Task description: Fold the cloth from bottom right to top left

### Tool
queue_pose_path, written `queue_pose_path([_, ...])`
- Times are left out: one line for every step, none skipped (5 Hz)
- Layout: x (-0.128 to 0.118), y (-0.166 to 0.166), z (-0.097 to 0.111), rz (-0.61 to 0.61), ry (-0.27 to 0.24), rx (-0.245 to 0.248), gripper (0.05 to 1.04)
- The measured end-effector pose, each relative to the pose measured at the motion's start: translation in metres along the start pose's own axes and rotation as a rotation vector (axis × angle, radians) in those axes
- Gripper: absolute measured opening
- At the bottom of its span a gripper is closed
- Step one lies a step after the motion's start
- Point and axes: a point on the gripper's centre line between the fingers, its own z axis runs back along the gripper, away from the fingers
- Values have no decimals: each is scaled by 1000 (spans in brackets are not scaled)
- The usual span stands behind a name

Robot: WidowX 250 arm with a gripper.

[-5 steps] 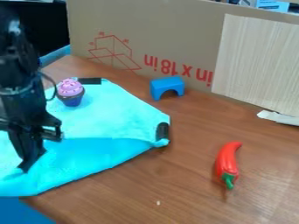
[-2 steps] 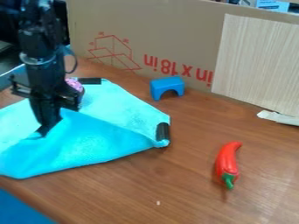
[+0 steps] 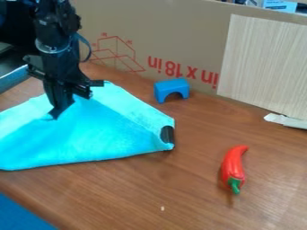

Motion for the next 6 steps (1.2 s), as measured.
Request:
queue_pose_path([7, -2, 0, -109, -48, -18, 50])
queue_pose_path([8, 8, 1, -185, -78, -99, 50])
queue_pose_path([20, 14, 4, -197, -75, -151, 50])
queue_pose_path([31, 22, 9, -201, -77, -143, 50])
queue_pose_path([38, 27, 7, -209, -64, -141, 50])
queue_pose_path([48, 37, 7, -215, -53, -128, 50])
